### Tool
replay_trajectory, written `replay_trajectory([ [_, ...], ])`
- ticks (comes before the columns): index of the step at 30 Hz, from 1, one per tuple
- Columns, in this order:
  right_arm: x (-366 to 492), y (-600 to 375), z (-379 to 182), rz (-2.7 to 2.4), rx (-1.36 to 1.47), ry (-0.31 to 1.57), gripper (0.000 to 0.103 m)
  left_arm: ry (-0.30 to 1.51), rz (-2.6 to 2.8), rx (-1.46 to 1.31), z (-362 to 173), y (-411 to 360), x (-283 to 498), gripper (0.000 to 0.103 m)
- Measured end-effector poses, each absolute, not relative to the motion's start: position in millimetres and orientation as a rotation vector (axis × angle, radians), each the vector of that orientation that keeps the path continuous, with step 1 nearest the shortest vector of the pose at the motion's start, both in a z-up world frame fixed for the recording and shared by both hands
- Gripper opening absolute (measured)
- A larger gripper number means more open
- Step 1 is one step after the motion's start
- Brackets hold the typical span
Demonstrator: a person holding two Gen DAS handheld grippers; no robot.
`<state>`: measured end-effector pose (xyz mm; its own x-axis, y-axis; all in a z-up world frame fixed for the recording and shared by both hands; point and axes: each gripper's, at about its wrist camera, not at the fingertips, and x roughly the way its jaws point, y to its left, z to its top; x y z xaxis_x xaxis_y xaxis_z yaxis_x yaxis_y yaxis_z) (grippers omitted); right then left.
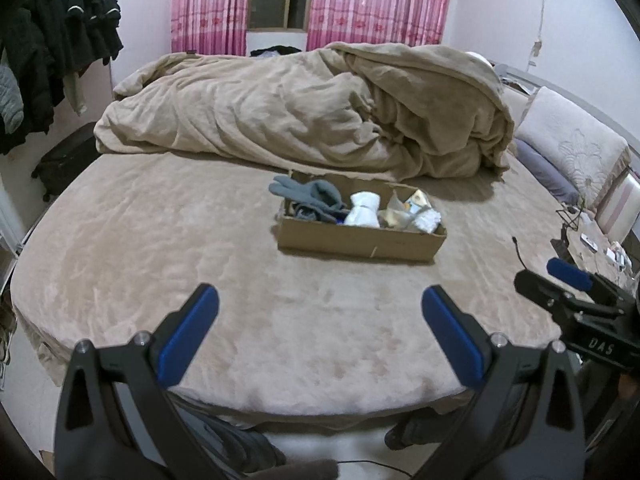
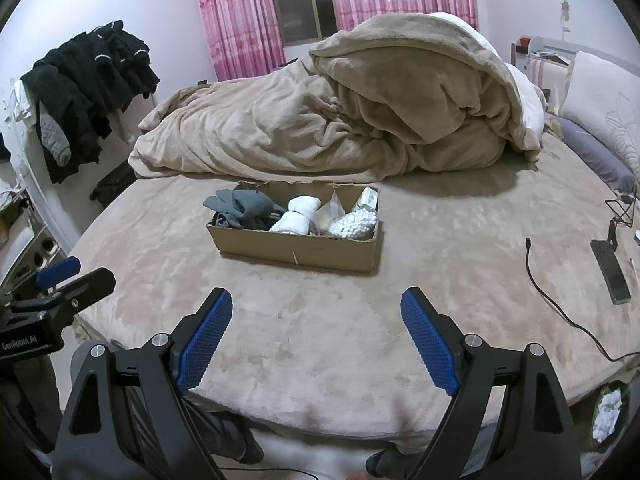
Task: Organize objects
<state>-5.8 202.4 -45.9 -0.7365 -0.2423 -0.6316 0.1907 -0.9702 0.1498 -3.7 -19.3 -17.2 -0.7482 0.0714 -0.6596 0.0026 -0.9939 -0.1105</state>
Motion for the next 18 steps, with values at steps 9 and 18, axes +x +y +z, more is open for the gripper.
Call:
replay_trajectory([
  [9, -11, 202, -44, -2.731, 1.003, -0.107, 0.089, -0.171, 2.901, -1.101, -17, -26, -13, 0.102],
  [18, -24, 206, -47, -2.731, 1.027, -0.11, 0.089, -0.166, 2.892, -1.114, -19, -29, -20, 0.102],
])
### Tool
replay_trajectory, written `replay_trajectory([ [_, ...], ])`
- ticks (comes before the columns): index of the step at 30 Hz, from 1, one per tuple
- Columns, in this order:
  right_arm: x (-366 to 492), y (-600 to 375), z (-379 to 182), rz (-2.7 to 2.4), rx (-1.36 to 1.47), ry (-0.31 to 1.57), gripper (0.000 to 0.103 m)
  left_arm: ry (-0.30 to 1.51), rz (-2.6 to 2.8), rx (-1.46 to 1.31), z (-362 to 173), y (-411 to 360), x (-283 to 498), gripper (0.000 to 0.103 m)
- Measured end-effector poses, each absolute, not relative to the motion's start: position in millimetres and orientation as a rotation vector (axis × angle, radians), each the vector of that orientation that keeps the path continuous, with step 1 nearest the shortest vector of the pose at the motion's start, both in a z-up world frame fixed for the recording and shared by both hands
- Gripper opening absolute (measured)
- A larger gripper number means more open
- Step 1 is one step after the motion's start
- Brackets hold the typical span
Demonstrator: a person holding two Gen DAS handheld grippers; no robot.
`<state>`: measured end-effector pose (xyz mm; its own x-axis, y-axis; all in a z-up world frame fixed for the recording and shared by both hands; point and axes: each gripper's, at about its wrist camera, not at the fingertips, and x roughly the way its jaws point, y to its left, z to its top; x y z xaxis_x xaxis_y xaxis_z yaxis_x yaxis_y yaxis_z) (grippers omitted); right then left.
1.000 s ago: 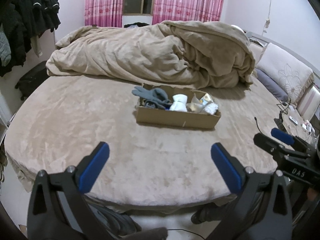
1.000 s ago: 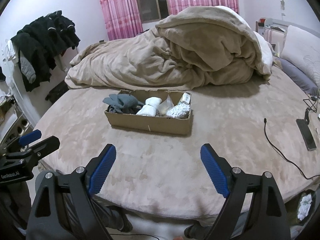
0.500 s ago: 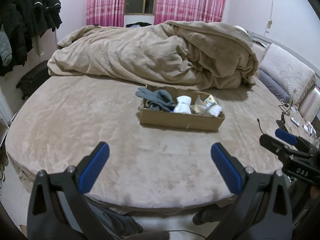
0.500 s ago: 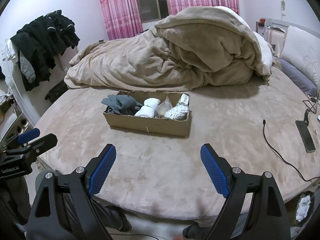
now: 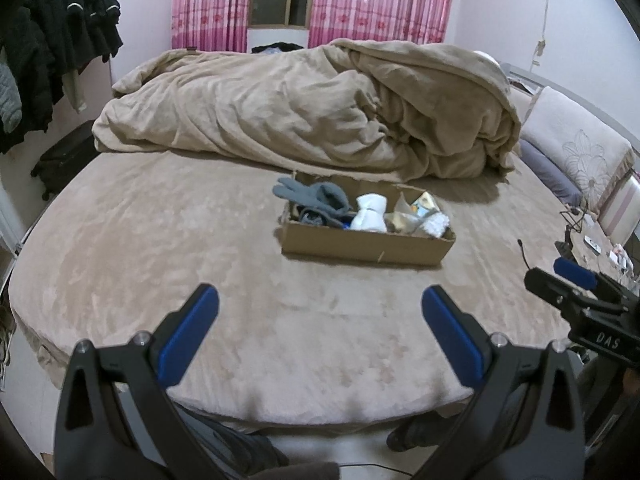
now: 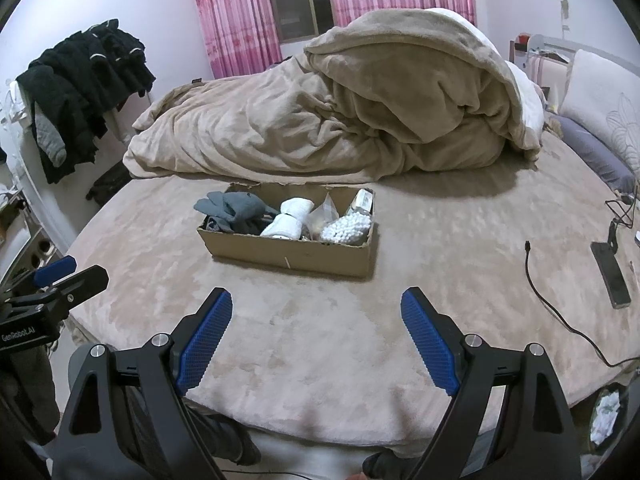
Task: Organize objects
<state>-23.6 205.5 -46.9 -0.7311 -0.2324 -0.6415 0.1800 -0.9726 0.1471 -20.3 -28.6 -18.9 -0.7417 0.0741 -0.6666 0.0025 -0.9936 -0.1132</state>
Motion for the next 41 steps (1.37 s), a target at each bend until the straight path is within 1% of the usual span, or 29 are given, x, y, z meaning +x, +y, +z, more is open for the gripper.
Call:
replay_trajectory([
  [41, -35, 204, -55, -2.707, 1.048, -0.123, 0.089, -0.132, 2.84, -1.137, -34, -26, -43, 0.102],
])
